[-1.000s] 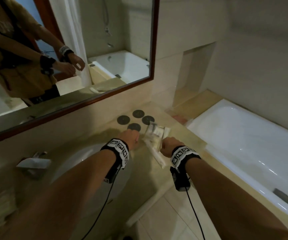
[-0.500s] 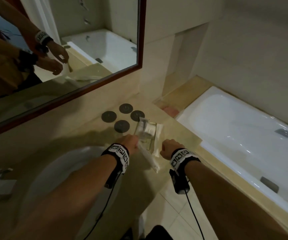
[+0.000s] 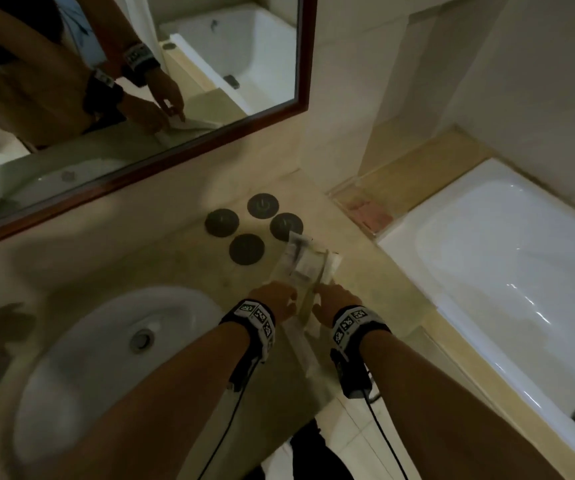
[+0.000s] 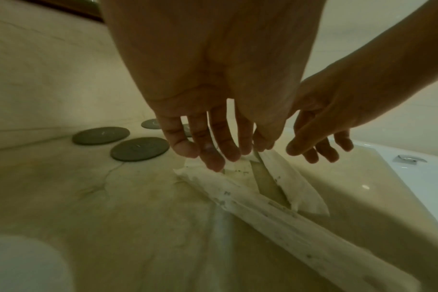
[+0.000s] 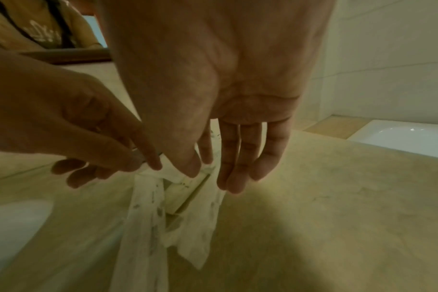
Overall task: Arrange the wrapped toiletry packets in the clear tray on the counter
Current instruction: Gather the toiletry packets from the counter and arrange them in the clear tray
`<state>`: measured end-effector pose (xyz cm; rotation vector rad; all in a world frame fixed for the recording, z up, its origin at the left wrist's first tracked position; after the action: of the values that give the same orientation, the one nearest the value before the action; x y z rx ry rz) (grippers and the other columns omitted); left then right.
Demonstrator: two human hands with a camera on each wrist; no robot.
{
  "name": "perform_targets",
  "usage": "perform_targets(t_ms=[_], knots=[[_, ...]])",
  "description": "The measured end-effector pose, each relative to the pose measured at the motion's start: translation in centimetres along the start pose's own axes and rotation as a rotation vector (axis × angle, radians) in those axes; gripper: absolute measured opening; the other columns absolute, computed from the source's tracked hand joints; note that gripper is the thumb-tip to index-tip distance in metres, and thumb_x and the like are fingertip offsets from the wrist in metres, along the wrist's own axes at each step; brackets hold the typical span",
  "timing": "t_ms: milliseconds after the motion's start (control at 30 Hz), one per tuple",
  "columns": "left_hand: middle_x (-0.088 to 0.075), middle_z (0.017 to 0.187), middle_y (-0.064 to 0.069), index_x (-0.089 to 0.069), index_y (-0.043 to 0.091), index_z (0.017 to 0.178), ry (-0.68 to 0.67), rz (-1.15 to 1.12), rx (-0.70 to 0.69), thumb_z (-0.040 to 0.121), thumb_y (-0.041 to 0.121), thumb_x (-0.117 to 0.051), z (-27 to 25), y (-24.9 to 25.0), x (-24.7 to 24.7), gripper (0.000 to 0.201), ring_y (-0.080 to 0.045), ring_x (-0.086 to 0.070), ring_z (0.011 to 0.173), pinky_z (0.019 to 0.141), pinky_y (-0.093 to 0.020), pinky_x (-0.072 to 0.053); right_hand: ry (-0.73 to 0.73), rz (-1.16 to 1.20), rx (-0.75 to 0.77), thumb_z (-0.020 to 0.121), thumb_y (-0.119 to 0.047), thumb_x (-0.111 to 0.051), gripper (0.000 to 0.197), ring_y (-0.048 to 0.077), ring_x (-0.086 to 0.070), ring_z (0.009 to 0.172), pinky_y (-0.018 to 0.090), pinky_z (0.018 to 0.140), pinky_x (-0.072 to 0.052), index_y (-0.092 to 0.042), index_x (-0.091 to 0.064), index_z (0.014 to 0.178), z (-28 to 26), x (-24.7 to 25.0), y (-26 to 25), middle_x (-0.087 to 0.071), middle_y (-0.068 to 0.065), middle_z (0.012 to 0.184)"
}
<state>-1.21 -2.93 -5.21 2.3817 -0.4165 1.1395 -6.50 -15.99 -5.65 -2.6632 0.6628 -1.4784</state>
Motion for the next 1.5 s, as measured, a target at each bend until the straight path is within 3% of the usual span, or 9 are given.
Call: perform_targets(t_ms=[133,267,400,567,767,867,1100,1367,1500], knots=[[-0.051,0.139,-0.009,-0.053,0.014,0.132,-0.051,-0.034,0.052,0.097,0.03,-0.048,2.5,1.4,-1.3,0.039,-0.027,-0.05,0.126,0.104,-0.037,-0.041,-0.052,0.065,0.029,0.098,-0.027,-0.046,0.041,0.029,-0.056,0.116,0.034,0.088,-0.045,-0.021,-0.044,0.138,2.5,-0.9,1.3,-0.055,0.009,0.132],[-0.059,0.128,-0.011,-0.054,0.012,0.125,-0.027,0.017,0.178,0.093,0.034,-0.053,4.0,1.1,-2.0,0.039,-0.029,-0.059,0.113,0.093,-0.038,-0.05,-0.079,0.102,0.034,0.096,-0.026,-0.049,0.03,0.03,-0.062,0.104,0.035,0.081,-0.049,-0.014,-0.053,0.124,4.1,-0.8,2.5,-0.062,0.011,0.118],[-0.063,0.121,-0.011,-0.059,0.011,0.118,0.007,0.033,0.279,0.087,0.039,-0.061,5.2,1.1,-2.0,0.042,-0.029,-0.062,0.108,0.089,-0.036,-0.052,-0.068,0.077,0.017,0.094,-0.02,-0.052,0.03,0.033,-0.06,0.107,0.037,0.085,-0.049,-0.01,-0.053,0.122,5.1,-0.6,3.8,-0.061,0.016,0.12],[-0.053,0.128,-0.007,-0.049,0.014,0.13,0.052,0.078,0.364,0.081,0.048,-0.065,6.2,1.5,-2.2,0.061,-0.028,-0.057,0.115,0.096,-0.041,-0.049,-0.053,0.094,0.033,0.096,-0.012,-0.045,0.025,0.033,-0.058,0.11,0.033,0.083,-0.045,-0.003,-0.054,0.118,6.1,-0.2,5.1,-0.059,0.02,0.121],[-0.062,0.122,-0.009,-0.054,0.01,0.124,0.058,0.12,0.354,0.091,0.02,-0.058,6.6,2.5,-2.0,0.034,-0.029,-0.061,0.112,0.092,-0.04,-0.049,-0.037,0.101,0.057,0.091,-0.012,-0.056,0.02,0.032,-0.059,0.109,0.033,0.084,-0.045,-0.008,-0.057,0.111,6.0,0.3,5.7,-0.059,0.018,0.12],[-0.063,0.12,-0.01,-0.051,0.01,0.129,0.063,0.104,0.372,0.092,0.011,-0.053,6.4,2.3,-2.2,0.037,-0.029,-0.062,0.11,0.09,-0.04,-0.05,-0.049,0.109,0.087,0.087,-0.015,-0.065,0.023,0.03,-0.059,0.105,0.033,0.077,-0.044,-0.018,-0.043,0.096,5.7,0.7,5.8,-0.057,0.019,0.121],[-0.052,0.128,-0.008,-0.043,0.016,0.131,0.141,0.012,0.392,0.081,0.052,-0.062,6.1,2.2,-3.8,0.064,-0.027,-0.055,0.116,0.094,-0.04,-0.047,-0.014,0.196,0.082,0.084,-0.014,-0.067,0.026,0.021,-0.049,0.085,0.027,0.069,-0.037,-0.016,-0.042,0.092,5.3,0.6,6.4,-0.057,0.017,0.116],[-0.059,0.121,-0.009,-0.055,0.008,0.117,0.029,-0.004,0.273,0.085,0.035,-0.067,7.2,3.4,-3.3,0.043,-0.029,-0.059,0.111,0.092,-0.038,-0.052,0.01,0.195,0.064,0.084,-0.018,-0.065,0.024,0.022,-0.047,0.082,0.029,0.068,-0.037,-0.016,-0.042,0.091,4.5,0.4,7.0,-0.055,0.013,0.111],[-0.055,0.133,-0.006,-0.049,0.014,0.132,0.093,-0.009,0.255,0.091,0.026,-0.059,7.1,3.3,-3.3,0.044,-0.026,-0.055,0.121,0.095,-0.038,-0.049,0.031,0.206,0.073,0.085,-0.019,-0.064,0.021,0.022,-0.048,0.081,0.029,0.068,-0.037,-0.016,-0.044,0.09,4.0,0.8,7.4,-0.051,0.008,0.099]])
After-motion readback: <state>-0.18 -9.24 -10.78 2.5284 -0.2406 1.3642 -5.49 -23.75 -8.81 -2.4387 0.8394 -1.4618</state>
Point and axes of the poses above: each hand's wrist, its own z-axis towards the middle knuckle, its own x-axis out of the back of the hand, y = z × x, the point moved 3 cm from there along z, towards the middle knuckle
